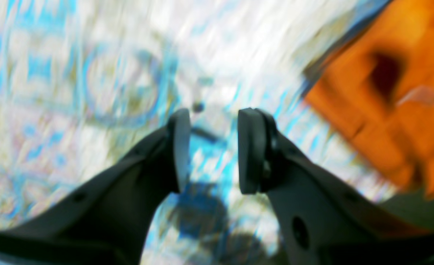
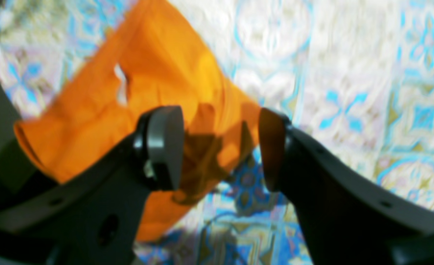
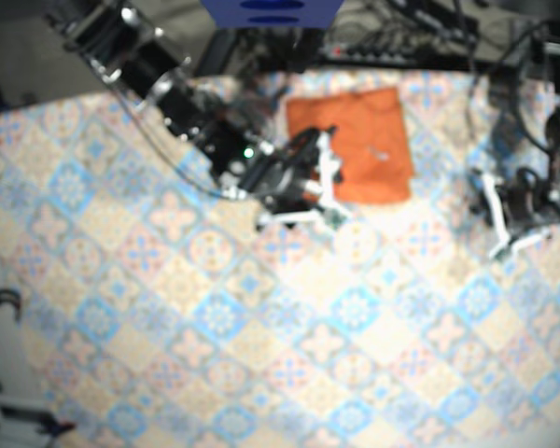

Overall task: Fold the T-shirt properly
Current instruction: 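Open both grippers and raise them away from the folded shirt, then lower the left gripper onto the edge of the folded orange square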

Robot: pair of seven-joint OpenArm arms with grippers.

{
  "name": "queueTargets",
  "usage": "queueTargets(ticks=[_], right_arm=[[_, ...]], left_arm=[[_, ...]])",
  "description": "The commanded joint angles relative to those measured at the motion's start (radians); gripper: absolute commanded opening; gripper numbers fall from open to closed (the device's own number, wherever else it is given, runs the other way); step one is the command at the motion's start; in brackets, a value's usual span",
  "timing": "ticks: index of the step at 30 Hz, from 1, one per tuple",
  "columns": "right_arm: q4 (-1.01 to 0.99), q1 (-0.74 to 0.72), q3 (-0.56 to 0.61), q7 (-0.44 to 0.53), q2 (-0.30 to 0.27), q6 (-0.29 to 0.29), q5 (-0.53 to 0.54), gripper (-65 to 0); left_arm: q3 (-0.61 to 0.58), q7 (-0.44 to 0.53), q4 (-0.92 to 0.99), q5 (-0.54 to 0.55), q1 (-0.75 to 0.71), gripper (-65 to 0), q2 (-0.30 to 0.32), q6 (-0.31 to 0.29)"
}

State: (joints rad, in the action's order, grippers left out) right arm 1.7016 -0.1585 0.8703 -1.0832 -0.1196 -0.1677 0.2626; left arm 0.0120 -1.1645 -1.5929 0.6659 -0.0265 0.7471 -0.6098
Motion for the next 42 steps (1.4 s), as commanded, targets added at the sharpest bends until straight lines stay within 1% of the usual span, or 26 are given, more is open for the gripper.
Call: queueTargets(ticks=[1,3,6,8,11,13,15,17,18,20,22,24,25,26,28,31,32,34,37,40,42], right_arm=[[0.016,-0.014,-0.007,0.018,-0.004,-0.002,0.004,-32.8],[0.015,-0.011,-0.024,0.018,-0.010,-0.002,0.004,-32.8],[0.010,-0.002,-0.056,0.018,-0.022,-0.002,0.004,-32.8],[-0.005,0.000,-0.092,0.019,-0.022,-0.002,0.004,-32.7],[-0.007,-0.002,-0.127,0.021,-0.022,-0.002,0.004,-32.7],[-0.016,-0.005,-0.147,0.021,-0.022,-0.002,0.004,-32.6],[-0.027,-0.006,-0.173,0.024,-0.021,-0.002,0.005,-32.6],[-0.030,-0.023,-0.184,0.041,-0.021,-0.002,0.011,-32.6],[-0.033,-0.029,-0.184,0.045,-0.021,-0.002,0.011,-32.6],[-0.045,-0.040,-0.185,0.047,-0.021,-0.002,0.013,-32.6],[-0.073,-0.062,-0.185,0.045,-0.018,-0.002,0.004,-32.7],[-0.171,-0.072,-0.181,0.050,-0.016,-0.002,-0.023,-32.9],[-0.228,-0.077,-0.176,0.057,-0.007,-0.002,-0.041,-33.1],[-0.278,-0.089,-0.171,0.076,0.019,-0.002,-0.064,-33.1],[-0.354,-0.097,-0.147,0.114,0.038,-0.002,-0.087,-33.2],[-0.387,-0.099,-0.107,0.136,0.041,-0.002,-0.087,-33.2],[-0.389,-0.099,-0.095,0.136,0.042,-0.002,-0.087,-33.2],[-0.387,-0.099,-0.086,0.133,0.050,-0.002,-0.087,-33.2],[-0.387,-0.099,-0.084,0.131,0.071,-0.002,-0.087,-33.2],[-0.390,-0.117,-0.084,0.131,0.076,-0.002,-0.087,-33.2],[-0.394,-0.131,-0.082,0.131,0.076,-0.002,-0.087,-33.2]], left_arm=[[0.010,0.018,-0.048,0.012,-0.011,-43.4,0.041,-0.005],[0.006,0.019,-0.094,0.008,-0.057,-43.4,0.082,-0.005],[0.004,0.019,-0.168,0.008,-0.149,-43.4,0.170,-0.005],[0.003,0.019,-0.228,0.007,-0.195,-43.4,0.213,-0.005],[-0.031,0.019,-0.268,0.007,-0.257,-43.8,0.271,-0.005],[-0.074,0.019,-0.274,0.005,-0.281,-44.0,0.299,-0.005],[-0.151,0.019,-0.277,-0.022,-0.292,-44.0,0.318,-0.005],[-0.244,0.019,-0.277,-0.093,-0.287,-44.0,0.322,-0.005],[-0.303,0.021,-0.277,-0.148,-0.284,-44.1,0.322,-0.005],[-0.416,0.021,-0.277,-0.275,-0.283,-44.1,0.303,-0.003],[-0.519,0.021,-0.278,-0.410,-0.261,-44.1,0.256,-0.003],[-0.630,0.018,-0.278,-0.567,-0.244,-44.1,0.214,-0.003],[-0.686,0.016,-0.278,-0.637,-0.234,-44.2,0.194,-0.003],[-0.742,0.014,-0.278,-0.716,-0.234,-44.2,0.176,-0.003],[-0.817,0.018,-0.277,-0.846,-0.234,-44.2,0.142,-0.003],[-0.881,0.019,-0.274,-0.989,-0.234,-44.3,0.099,-0.003],[-0.892,0.019,-0.274,-1.021,-0.232,-44.3,0.087,-0.003],[-0.898,0.021,-0.272,-1.039,-0.232,-44.3,0.071,-0.003],[-0.903,0.021,-0.272,-1.039,-0.212,-44.3,0.050,-0.005],[-0.904,0.022,-0.272,-1.038,-0.203,-44.3,0.038,-0.005],[-0.915,0.053,-0.275,-1.038,-0.181,-44.8,0.024,-0.005]])
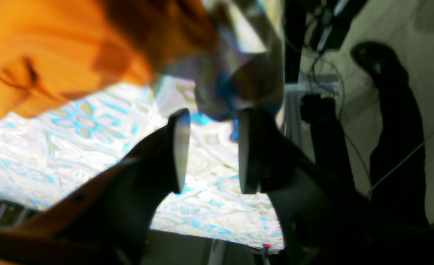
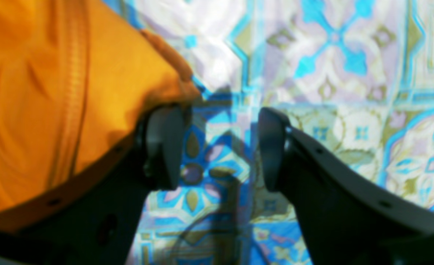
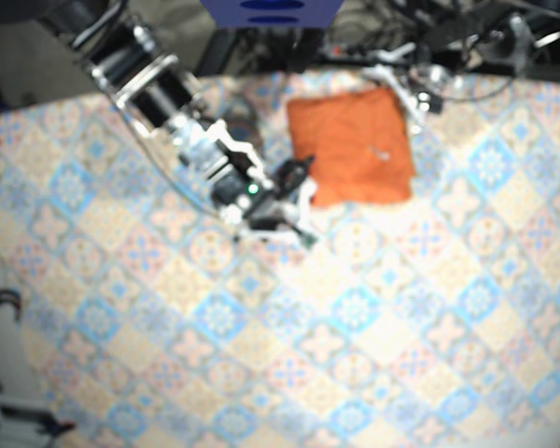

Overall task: Fold the T-shirt properly
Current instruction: 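Lower the left gripper onto the edge of the folded orange square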

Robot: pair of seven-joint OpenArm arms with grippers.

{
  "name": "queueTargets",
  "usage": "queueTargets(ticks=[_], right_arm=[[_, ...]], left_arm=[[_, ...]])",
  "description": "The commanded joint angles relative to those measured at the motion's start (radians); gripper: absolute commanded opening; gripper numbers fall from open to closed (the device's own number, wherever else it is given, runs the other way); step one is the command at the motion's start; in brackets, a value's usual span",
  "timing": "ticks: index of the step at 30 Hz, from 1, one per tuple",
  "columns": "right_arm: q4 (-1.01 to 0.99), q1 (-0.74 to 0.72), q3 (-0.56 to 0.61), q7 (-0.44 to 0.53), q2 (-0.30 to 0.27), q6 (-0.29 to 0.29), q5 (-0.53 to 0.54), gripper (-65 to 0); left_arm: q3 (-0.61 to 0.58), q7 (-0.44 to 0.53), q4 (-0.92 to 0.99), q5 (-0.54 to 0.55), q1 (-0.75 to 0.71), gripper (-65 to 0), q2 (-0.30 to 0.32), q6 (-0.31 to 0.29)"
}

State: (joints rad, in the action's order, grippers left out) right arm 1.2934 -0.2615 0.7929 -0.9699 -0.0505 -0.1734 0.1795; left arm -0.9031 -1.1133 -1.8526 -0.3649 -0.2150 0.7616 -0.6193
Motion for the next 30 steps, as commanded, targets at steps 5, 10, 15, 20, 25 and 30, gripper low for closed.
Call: queueTargets(ticks=[5,10,15,20,25,30], right_arm=[[0.015,-0.029,-0.008,0.018,0.007,0.004,-0.004,-33.2],[0.013,-0.031,-0.010,0.016,0.004,0.004,-0.004,-33.2],[0.025,-0.028,-0.005,-0.045,-0.001,0.004,-0.005,-33.2],[0.081,-0.017,-0.003,-0.054,-0.033,0.004,-0.007,-33.2],[0.107,-0.003,-0.005,-0.077,-0.056,0.004,-0.007,-33.2],[0.110,-0.003,-0.005,-0.074,-0.075,0.004,-0.007,-33.2]], left_arm=[[-0.009,0.029,-0.019,-0.007,0.018,-53.2,-0.038,0.005],[-0.015,0.031,-0.019,-0.007,0.018,-55.6,-0.095,0.005],[-0.098,0.031,-0.019,-0.015,0.033,-55.5,-0.106,0.005],[-0.196,0.029,-0.057,-0.015,0.038,-55.1,-0.043,0.005],[-0.267,0.029,-0.120,-0.015,0.038,-55.0,0.003,0.005],[-0.291,0.031,-0.123,-0.015,0.041,-55.4,0.002,0.005]])
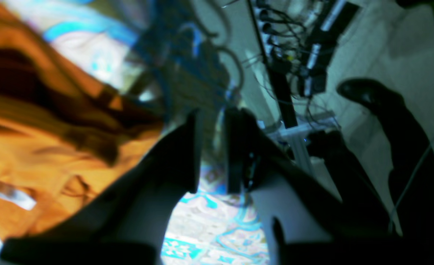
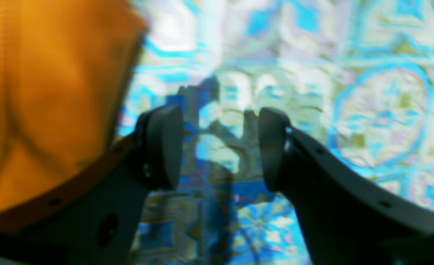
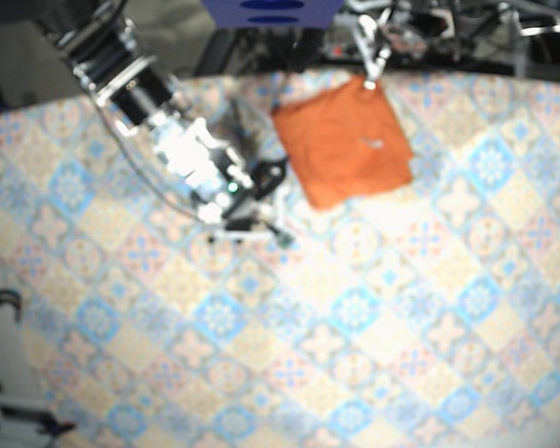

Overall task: Fold the T-shirt properly
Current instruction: 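Lower the left gripper onto the edge of the folded orange square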

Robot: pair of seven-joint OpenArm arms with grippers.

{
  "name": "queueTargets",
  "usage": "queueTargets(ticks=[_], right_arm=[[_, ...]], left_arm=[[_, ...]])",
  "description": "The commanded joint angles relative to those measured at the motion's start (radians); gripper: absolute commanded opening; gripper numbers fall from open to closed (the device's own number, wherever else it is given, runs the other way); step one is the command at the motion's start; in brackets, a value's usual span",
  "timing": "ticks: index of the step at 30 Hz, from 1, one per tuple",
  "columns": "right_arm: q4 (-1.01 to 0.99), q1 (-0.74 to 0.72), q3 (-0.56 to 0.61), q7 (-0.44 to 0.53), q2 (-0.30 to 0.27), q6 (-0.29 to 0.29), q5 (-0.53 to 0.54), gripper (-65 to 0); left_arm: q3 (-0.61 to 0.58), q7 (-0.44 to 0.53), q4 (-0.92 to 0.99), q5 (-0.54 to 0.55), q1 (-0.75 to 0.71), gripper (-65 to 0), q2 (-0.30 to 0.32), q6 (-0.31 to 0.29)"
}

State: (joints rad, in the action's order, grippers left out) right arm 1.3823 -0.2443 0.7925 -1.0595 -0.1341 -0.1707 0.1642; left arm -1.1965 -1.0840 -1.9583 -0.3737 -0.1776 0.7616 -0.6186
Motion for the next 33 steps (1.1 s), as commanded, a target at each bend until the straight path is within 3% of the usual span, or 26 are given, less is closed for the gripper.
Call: queueTargets(ticks=[1,8,13,25,28,33], right_arm=[[0.021,-0.020,-0.006,0.015,0.009,0.001,0.008,-33.2],[0.019,-0.020,-0.011,0.017,0.008,0.001,0.008,-33.2],[0.015,-0.023,-0.012,0.015,0.011,0.001,0.008,-33.2],[0.016,-0.026,-0.005,0.015,0.011,0.001,0.008,-33.2],[0.018,-0.026,-0.005,0.015,0.011,0.001,0.008,-33.2],[0.019,-0.020,-0.002,0.015,0.011,0.001,0.008,-33.2]], left_arm=[[0.005,0.001,-0.017,-0.006,0.003,-55.4,0.002,0.004],[-0.001,0.005,0.030,0.002,0.074,-56.2,-0.050,0.004],[-0.003,0.043,0.070,0.002,0.097,-65.0,-0.084,0.004],[0.002,0.049,0.161,0.003,0.151,-65.0,-0.084,0.004],[0.010,0.089,0.184,0.002,0.155,-65.0,-0.080,0.004],[0.074,0.092,0.198,0.002,0.152,-65.0,-0.080,0.004]])
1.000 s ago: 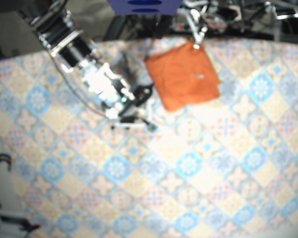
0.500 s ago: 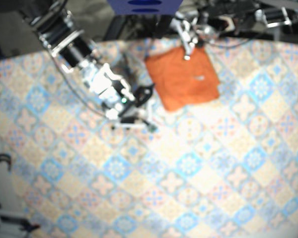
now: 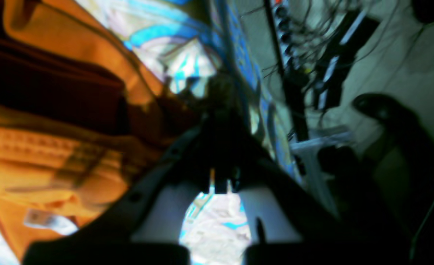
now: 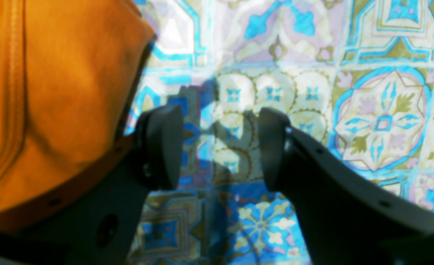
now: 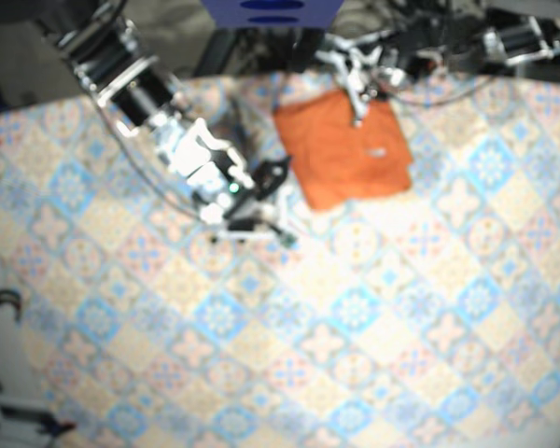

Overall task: Fold the T-shirt properly
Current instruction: 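Lower the left gripper onto the edge of the folded orange square, then grasp the folded square's edges with both grippers and adjust it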

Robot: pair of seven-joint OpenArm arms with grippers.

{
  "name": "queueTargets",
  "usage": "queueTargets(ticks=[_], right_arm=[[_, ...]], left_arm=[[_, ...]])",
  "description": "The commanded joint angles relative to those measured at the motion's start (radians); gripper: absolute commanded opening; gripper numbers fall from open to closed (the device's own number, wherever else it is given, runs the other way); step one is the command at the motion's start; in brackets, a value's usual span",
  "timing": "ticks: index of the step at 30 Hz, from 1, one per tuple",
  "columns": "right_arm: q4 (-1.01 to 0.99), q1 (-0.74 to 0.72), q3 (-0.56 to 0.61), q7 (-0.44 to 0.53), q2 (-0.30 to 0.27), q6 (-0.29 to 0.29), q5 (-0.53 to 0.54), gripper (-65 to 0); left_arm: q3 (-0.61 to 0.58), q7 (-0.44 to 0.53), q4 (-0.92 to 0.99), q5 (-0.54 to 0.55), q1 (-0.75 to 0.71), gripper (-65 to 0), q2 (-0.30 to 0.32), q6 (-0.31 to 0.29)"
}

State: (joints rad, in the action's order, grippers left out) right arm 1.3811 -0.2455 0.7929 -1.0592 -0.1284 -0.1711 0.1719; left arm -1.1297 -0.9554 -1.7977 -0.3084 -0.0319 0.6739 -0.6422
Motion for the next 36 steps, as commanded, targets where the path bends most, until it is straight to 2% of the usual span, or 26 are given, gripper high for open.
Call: queueTargets(ticks=[1,8,11,27,30,32,36], right_arm=[[0.021,-0.019,-0.002,0.015,0.005,0.002,0.001,-33.2],[0.022,-0.027,0.082,0.015,0.008,0.002,0.001,-33.2],[0.019,-0.027,0.096,0.015,0.031,0.002,0.001,-33.2],[0.022,-0.061,0.159,0.014,0.037,0.002,0.001,-33.2],[0.022,-0.061,0.148,0.014,0.037,0.002,-0.001,-33.2],[0.022,-0.070,0.147,0.014,0.037,0.002,-0.030,-33.2],[-0.001,-0.090,0.145,-0.010,0.037,0.002,-0.166,-32.9]], left_arm=[[0.018,-0.037,0.037,-0.064,0.007,-65.0,0.008,0.028],[0.109,-0.037,0.031,-0.064,0.005,-65.0,0.011,0.028],[0.141,-0.037,0.031,-0.064,0.002,-65.0,0.030,0.028],[0.219,-0.037,0.031,-0.061,-0.003,-65.0,0.091,0.028],[0.222,-0.037,0.031,-0.025,0.005,-65.0,0.099,0.028],[0.248,-0.037,0.031,0.004,-0.001,-65.0,0.099,0.028],[0.254,-0.037,0.031,0.018,-0.003,-65.0,0.099,0.028]])
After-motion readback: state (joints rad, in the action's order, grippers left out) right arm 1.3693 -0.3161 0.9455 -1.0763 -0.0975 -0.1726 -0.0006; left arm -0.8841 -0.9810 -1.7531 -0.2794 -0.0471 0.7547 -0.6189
